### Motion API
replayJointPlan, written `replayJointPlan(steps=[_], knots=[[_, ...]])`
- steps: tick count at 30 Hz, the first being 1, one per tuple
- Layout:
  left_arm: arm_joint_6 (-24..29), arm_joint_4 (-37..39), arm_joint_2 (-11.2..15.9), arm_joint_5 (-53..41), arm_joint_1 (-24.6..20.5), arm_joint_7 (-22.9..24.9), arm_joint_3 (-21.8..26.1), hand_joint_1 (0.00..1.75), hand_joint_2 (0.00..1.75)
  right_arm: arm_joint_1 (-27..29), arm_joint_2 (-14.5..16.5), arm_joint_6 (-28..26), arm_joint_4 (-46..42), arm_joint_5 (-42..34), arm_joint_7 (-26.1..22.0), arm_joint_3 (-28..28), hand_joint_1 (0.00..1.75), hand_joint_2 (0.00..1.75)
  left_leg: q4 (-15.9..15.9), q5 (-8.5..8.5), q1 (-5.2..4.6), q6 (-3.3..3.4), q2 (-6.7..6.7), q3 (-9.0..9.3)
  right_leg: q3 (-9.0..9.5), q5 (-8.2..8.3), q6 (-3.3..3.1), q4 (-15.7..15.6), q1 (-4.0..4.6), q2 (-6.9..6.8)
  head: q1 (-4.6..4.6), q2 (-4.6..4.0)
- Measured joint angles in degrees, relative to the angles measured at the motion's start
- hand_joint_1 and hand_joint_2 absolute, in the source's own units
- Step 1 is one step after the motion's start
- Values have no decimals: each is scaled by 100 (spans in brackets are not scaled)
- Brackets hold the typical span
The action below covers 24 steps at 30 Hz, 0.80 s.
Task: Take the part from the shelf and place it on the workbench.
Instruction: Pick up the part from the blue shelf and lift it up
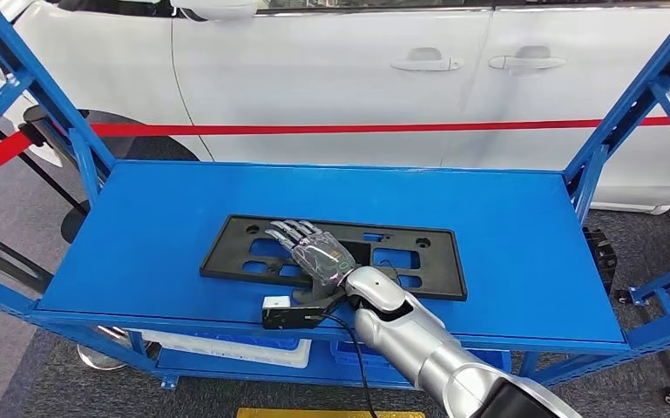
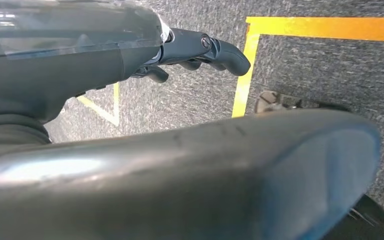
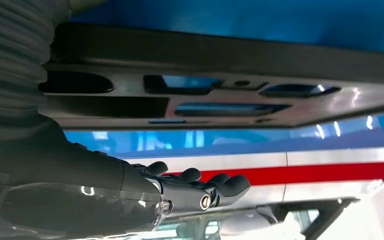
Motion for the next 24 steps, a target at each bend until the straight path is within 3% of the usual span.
replayJointPlan(steps=[2,6,8,10,11,12,13,16,17,20,21,22,24], knots=[[0,0,8,0,-17,10,-1,0,0,-120,57,87,183,-39,-28,1,0,175,-485,138,-24,64,-3,225,-9,6,51,1,14,7,2,0],[2,0,16,3,-22,23,0,0,0,-269,136,209,452,-65,-11,1,0,175,-600,175,-21,206,-2,256,-41,-37,180,56,8,8,8,0],[5,0,17,4,-31,27,0,0,0,-341,149,247,560,-43,40,5,0,175,-647,210,-5,273,6,273,-240,-309,219,495,2,7,15,0],[6,0,17,6,-37,27,0,0,0,-386,151,284,682,-22,87,14,0,175,-646,214,-17,297,6,266,-592,-639,235,1226,-1,7,19,0],[5,0,17,8,-34,23,0,0,0,-402,151,300,739,-7,107,20,0,175,-644,211,-21,301,5,267,-719,-699,241,1477,-3,7,19,0],[4,0,17,10,-30,15,0,0,0,-426,150,316,785,16,127,30,0,175,-640,208,-23,301,4,273,-756,-651,242,1537,-5,6,19,0],[2,0,17,13,-29,2,0,0,0,-460,150,338,823,44,145,45,0,175,-635,202,-24,298,2,281,-681,-501,236,1372,-8,6,19,0],[-13,0,17,27,-35,-43,0,0,0,-572,152,365,906,131,171,116,10,175,-581,159,-40,254,-10,287,-160,-17,177,304,-1,5,19,0],[-20,0,17,32,-34,-57,0,0,0,-596,155,338,925,161,178,146,27,175,-561,146,-45,227,-13,277,-67,29,156,103,8,7,17,0],[-32,0,18,36,-29,-85,0,0,0,-616,162,166,962,244,239,228,147,175,-548,127,-43,133,-13,261,-33,40,82,-8,22,15,15,0],[-33,0,19,37,-29,-86,0,0,0,-615,166,110,973,260,262,250,175,175,-504,87,-38,101,-11,244,-26,53,53,-29,12,14,14,0],[-33,0,20,37,-30,-86,0,0,0,-614,169,66,983,269,279,269,175,175,-372,-7,-30,70,-9,186,-21,66,25,-49,-3,11,7,0],[-31,0,22,38,-27,-85,0,0,0,-602,177,-9,998,281,293,307,175,175,229,-346,-5,12,-4,-87,-24,77,-8,-62,-14,4,-5,-1]])
